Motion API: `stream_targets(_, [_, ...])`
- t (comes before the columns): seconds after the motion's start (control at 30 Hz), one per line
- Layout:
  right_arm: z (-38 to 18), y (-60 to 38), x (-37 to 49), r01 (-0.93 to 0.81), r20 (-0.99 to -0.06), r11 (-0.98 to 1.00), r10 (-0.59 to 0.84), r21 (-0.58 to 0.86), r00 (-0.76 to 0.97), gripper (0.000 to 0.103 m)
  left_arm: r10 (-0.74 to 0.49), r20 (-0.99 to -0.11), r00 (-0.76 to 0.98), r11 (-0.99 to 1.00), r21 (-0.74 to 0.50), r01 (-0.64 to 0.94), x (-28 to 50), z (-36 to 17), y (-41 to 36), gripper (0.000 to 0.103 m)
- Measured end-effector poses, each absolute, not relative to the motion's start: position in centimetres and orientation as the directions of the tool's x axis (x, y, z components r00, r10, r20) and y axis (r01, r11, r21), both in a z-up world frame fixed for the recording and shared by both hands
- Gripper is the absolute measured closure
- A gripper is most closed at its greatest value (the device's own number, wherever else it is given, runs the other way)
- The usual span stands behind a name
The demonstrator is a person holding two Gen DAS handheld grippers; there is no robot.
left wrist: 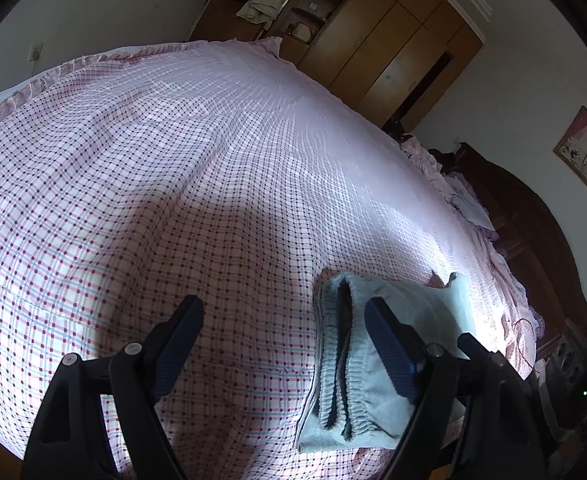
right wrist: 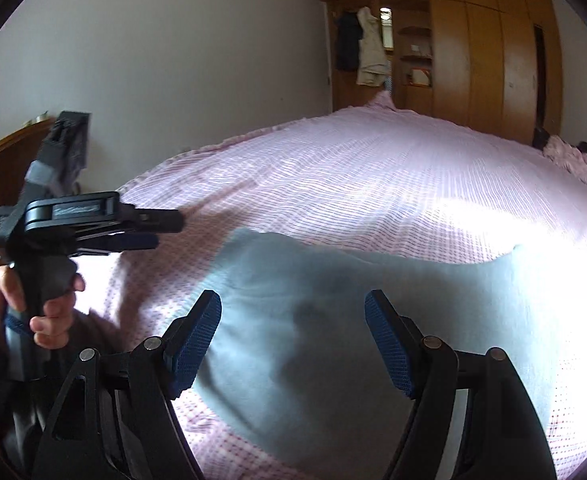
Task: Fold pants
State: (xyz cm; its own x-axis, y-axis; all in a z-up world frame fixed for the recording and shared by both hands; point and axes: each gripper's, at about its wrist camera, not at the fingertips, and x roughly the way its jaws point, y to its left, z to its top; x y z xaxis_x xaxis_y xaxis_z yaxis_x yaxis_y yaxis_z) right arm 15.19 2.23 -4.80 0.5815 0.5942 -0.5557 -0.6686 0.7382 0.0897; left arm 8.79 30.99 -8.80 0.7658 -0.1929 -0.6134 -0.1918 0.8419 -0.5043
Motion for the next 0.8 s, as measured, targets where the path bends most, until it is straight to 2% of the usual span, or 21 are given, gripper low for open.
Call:
stream_targets(0.23, [-8.6, 0.9, 17.8, -0.603, -0.653, 0.776, 0.556, 0.185, 0.515, 0.034, -0.192, -0.621, 0.760, 0.855, -0.486, -0.181, 9.3, -8.7, 30.1, 0.017])
stream_targets(0.5, [-9.7, 2.1, 16.7, -0.643, -0.652, 0.763, 0.519, 0.062, 0.553, 0.025, -0.195, -0.625, 0.756, 0.859, -0.481, -0.176, 9.7, -8.8, 29.8, 0.017])
stream_targets(0.8, [-10.0, 1.6, 16.6, -0.646, -0.642, 0.759, 0.535, 0.079, 0.549, 0.025, -0.192, -0.628, 0.754, 0.856, -0.483, -0.184, 9.8, -8.9, 30.0, 0.017])
